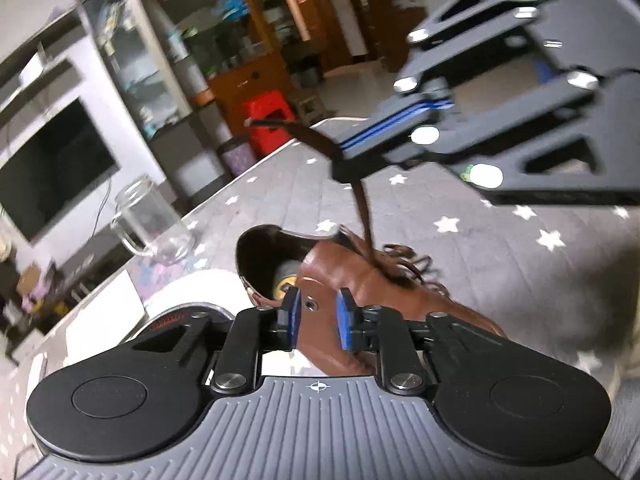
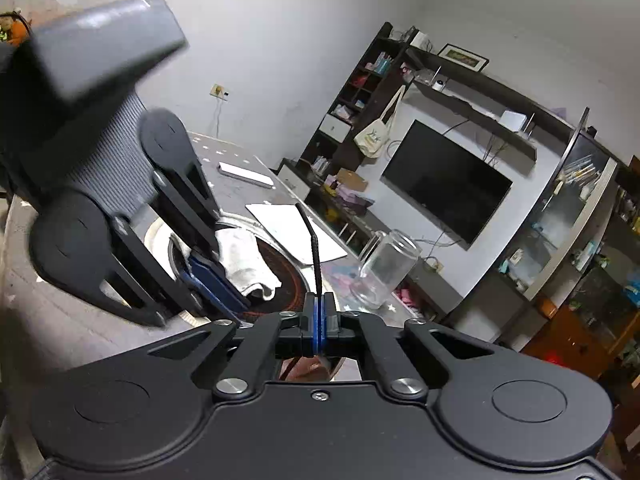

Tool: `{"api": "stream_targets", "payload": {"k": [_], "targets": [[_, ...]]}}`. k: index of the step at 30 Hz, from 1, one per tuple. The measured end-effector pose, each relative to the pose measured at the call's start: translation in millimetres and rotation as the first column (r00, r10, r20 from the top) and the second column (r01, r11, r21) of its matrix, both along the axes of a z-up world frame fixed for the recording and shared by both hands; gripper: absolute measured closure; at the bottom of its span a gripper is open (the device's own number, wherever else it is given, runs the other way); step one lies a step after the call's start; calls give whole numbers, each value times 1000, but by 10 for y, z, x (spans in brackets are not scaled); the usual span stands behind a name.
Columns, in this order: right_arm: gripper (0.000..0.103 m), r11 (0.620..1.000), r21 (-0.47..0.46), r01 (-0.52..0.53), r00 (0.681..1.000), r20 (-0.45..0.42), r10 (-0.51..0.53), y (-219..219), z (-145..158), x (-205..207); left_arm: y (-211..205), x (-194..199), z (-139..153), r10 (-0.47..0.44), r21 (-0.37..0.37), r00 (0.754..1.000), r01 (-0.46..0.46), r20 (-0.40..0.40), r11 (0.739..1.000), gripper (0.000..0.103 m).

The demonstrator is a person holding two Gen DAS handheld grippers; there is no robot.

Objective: Lace up shoes with both hands

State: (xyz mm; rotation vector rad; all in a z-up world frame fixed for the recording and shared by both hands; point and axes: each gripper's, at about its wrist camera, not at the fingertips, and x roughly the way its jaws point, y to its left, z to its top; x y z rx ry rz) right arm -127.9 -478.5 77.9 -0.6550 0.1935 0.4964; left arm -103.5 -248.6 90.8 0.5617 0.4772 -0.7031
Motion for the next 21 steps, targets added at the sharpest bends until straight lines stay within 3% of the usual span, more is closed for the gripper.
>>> {"api": "stream_targets", "payload": {"k": [3, 8, 11, 14, 21], "targets": [[102, 1000, -4, -6, 1000, 9, 6, -15, 6, 18, -27, 55, 10, 18, -11, 1000, -18, -20, 1000, 69], [102, 1000, 3, -12, 1000, 15, 12, -31, 0, 49, -84, 108, 2, 36, -6, 999, -36, -28, 999, 67], [102, 1000, 5, -14, 1000, 17, 14, -37, 2, 44, -45, 156, -5, 34, -9, 999, -34, -42, 999, 68], [102, 1000, -8, -12, 1000, 15, 12, -44, -7, 50, 75, 149, 20, 2, -28, 999, -4, -50, 1000, 75], [102, 991, -135, -19, 1000, 2, 20, 62, -204, 115, 328, 129, -63, -5, -8, 1000, 5, -3, 1000, 79]]}}
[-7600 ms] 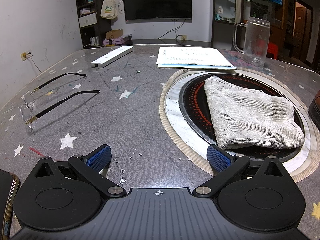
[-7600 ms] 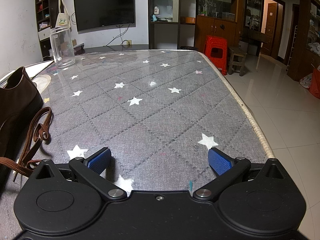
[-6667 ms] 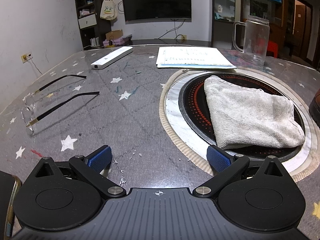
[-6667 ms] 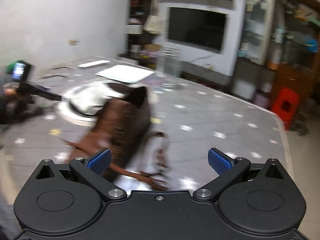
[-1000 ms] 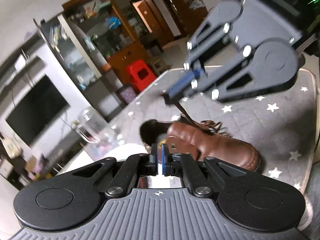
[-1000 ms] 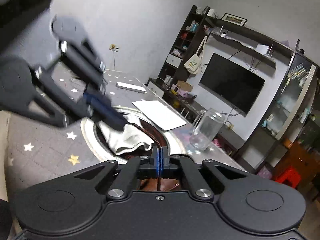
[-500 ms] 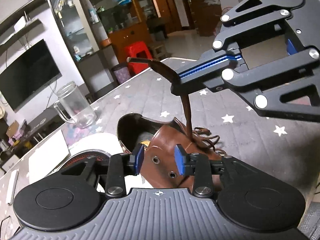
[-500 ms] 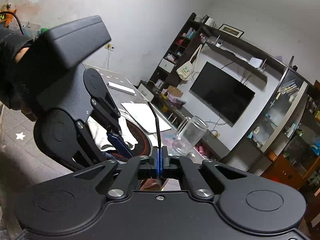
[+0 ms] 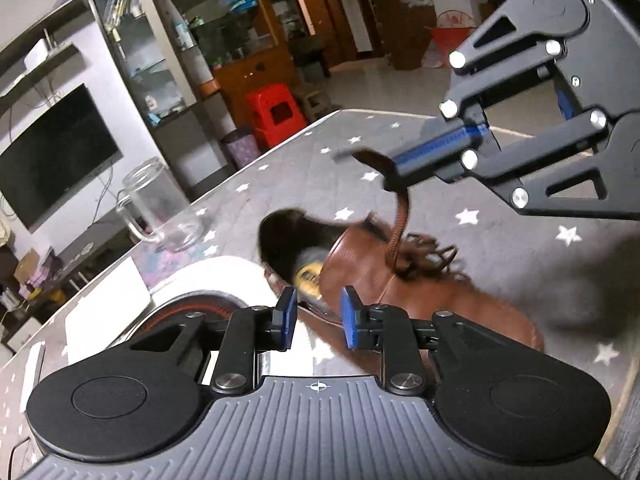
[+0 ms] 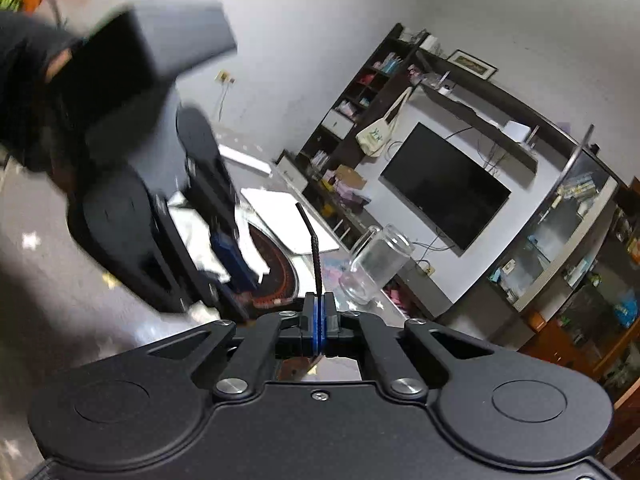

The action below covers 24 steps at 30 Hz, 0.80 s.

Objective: Lace up shoes with both hands

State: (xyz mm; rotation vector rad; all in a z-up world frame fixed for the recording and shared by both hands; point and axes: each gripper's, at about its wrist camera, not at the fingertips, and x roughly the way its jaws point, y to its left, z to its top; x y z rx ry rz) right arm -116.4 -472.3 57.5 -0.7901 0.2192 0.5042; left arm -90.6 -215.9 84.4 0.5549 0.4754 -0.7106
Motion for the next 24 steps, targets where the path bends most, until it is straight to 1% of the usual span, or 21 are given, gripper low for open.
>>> {"api": "stream_targets", "payload": {"k": [2, 3, 4, 6, 8, 9, 11, 12, 15, 17, 19, 20, 21, 22, 23, 24], "targets": [[102, 998, -61, -10, 1000, -3, 10, 72, -110, 31, 52, -3, -18, -4, -18, 1000, 4, 2, 1000, 79], [102, 997, -73, -14, 1000, -4, 13, 85, -133, 26, 78, 1, -27, -7, -31, 1000, 7, 1, 999, 79], [102, 991, -133, -29, 1000, -5, 28, 151, -246, 25, 98, 6, -34, -10, -42, 1000, 10, 0, 999, 79], [102, 980, -194, -40, 999, 6, 42, 203, -347, 7, 123, 18, -46, -8, -51, 1000, 8, -3, 999, 79], [102, 950, -306, -59, 997, 38, 74, 286, -502, -9, 151, 29, -64, -8, -60, 1000, 7, -6, 998, 79], [102, 944, -323, -65, 996, 39, 82, 296, -533, -8, 163, 33, -73, -8, -63, 1000, 7, -6, 998, 79], [102, 916, -394, -82, 991, 68, 118, 351, -603, -17, 187, 40, -91, -8, -69, 1000, 7, -6, 998, 79], [102, 910, -407, -85, 990, 72, 124, 354, -617, -9, 201, 43, -90, -8, -75, 1000, 8, -7, 997, 79], [102, 868, -487, -95, 981, 101, 164, 400, -712, -23, 235, 44, -99, -9, -90, 1000, 8, -10, 996, 79], [102, 809, -580, -93, 967, 142, 213, 433, -830, -45, 252, 48, -110, -9, -98, 1000, 8, -10, 995, 78], [102, 781, -618, -90, 960, 156, 234, 442, -899, -41, 257, 40, -113, -9, -102, 1000, 8, -8, 995, 78], [102, 753, -653, -85, 952, 169, 255, 447, -966, -36, 265, 39, -116, -9, -105, 1000, 8, -8, 994, 78], [102, 737, -671, -82, 947, 178, 267, 455, -997, -36, 273, 43, -119, -9, -109, 1000, 8, -10, 994, 78], [102, 731, -678, -79, 945, 182, 271, 452, -1026, -42, 281, 47, -122, -9, -112, 1000, 8, -11, 994, 78], [102, 709, -702, -71, 938, 194, 286, 454, -1084, -47, 297, 61, -120, -10, -115, 1000, 9, -11, 993, 78], [102, 697, -714, -63, 934, 204, 293, 455, -1114, -44, 307, 71, -121, -11, -118, 1000, 10, -11, 993, 78]]}}
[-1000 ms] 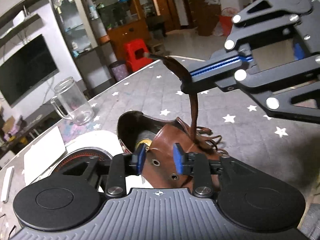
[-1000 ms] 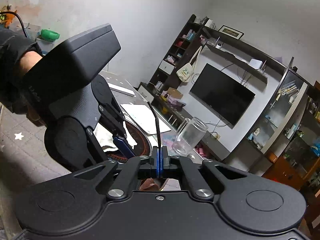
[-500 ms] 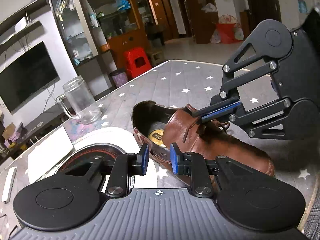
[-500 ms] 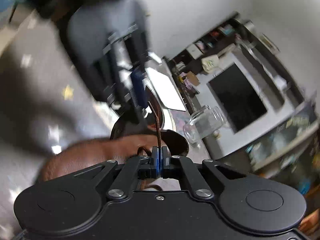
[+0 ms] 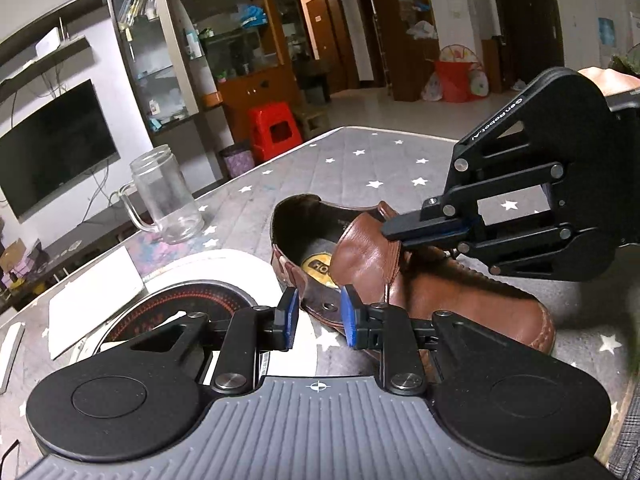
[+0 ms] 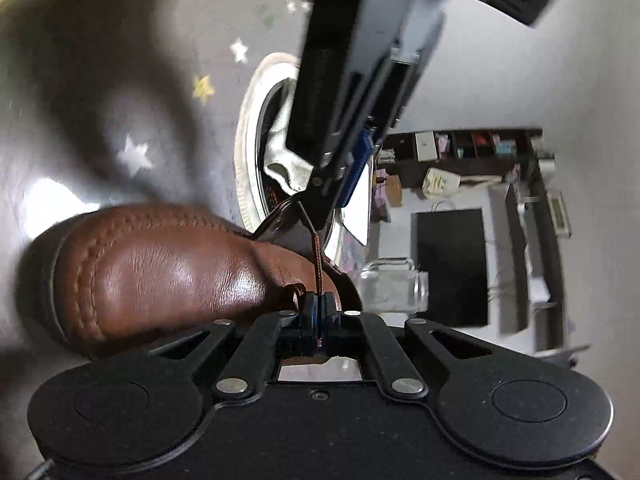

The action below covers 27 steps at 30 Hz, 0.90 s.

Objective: Lace up shoes with both hands

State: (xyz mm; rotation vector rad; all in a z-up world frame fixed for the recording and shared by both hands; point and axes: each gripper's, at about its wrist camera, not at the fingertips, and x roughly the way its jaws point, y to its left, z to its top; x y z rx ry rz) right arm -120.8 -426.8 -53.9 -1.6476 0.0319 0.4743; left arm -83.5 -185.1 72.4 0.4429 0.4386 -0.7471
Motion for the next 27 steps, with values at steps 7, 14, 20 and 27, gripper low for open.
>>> {"api": "stream_targets", "payload": {"k": [7, 14, 20, 27], "targets": [[102, 995, -97, -12, 997, 79, 20, 50, -189, 29, 30, 24, -15, -6, -19, 1000, 6, -8, 1000, 77], [102, 986, -163, -16, 993, 114, 35, 70, -298, 72, 38, 34, -8, -12, -18, 1000, 12, -7, 1000, 75], [101, 979, -202, -30, 989, 137, 59, 64, -355, 54, 42, 63, 45, -8, -16, 1000, 8, -4, 1000, 74], [101, 967, -250, -54, 985, 146, 93, 89, -393, 75, 49, 70, 29, -13, -6, 1000, 13, 5, 1000, 74]]}}
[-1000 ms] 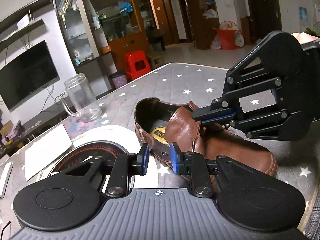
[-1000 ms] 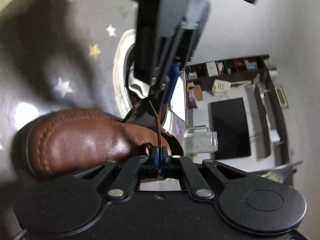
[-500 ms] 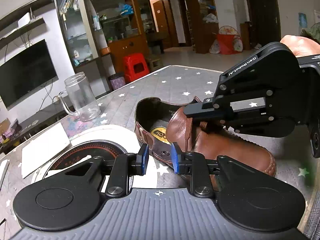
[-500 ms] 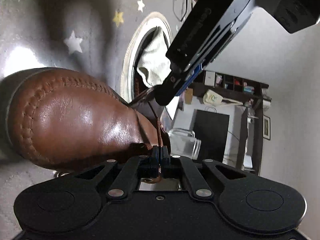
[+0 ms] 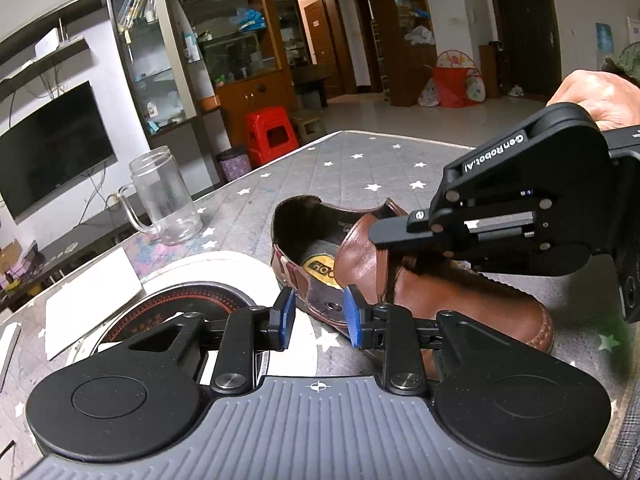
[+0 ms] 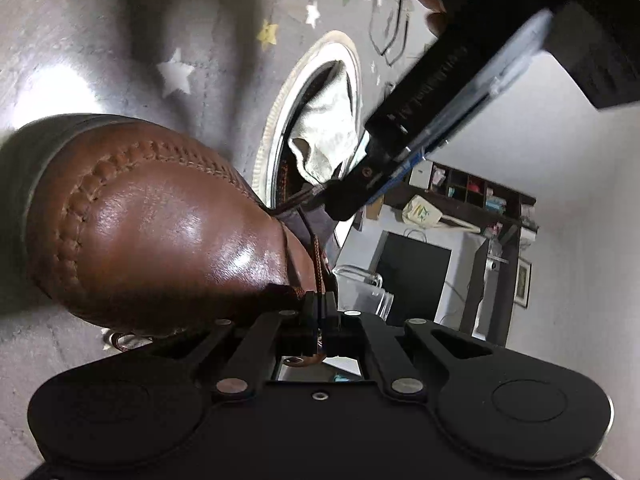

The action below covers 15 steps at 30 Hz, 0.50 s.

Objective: Lace up shoes with both hands

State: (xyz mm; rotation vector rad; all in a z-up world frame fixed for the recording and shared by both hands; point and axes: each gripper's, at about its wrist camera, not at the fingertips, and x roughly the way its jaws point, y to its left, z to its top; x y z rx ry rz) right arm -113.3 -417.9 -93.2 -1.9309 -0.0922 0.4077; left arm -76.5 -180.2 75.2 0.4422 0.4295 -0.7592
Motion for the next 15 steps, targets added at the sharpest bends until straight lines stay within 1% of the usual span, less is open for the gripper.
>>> {"api": "stream_targets", "payload": {"k": [4, 5, 6, 10, 15], "targets": [[101, 1000, -6, -18, 1000, -20, 18, 54, 13, -34, -34, 12, 25, -10, 2, 1000, 10, 18, 1000, 74], [101, 1000, -4, -17, 1000, -25, 17, 54, 11, -54, -41, 9, 37, -15, 0, 1000, 15, 23, 1000, 74], [101, 1000, -1, -15, 999, -30, 15, 12, -49, -169, -46, 5, 47, -17, -1, 1000, 17, 25, 1000, 74], [101, 1000, 24, -12, 998, -57, 13, 12, -49, -223, -46, -54, 101, -54, -10, 998, 54, 40, 998, 74], [101, 999, 42, -3, 997, -81, 6, 10, -11, -248, -90, -81, -10, -92, 70, 995, 90, 24, 993, 74]]}}
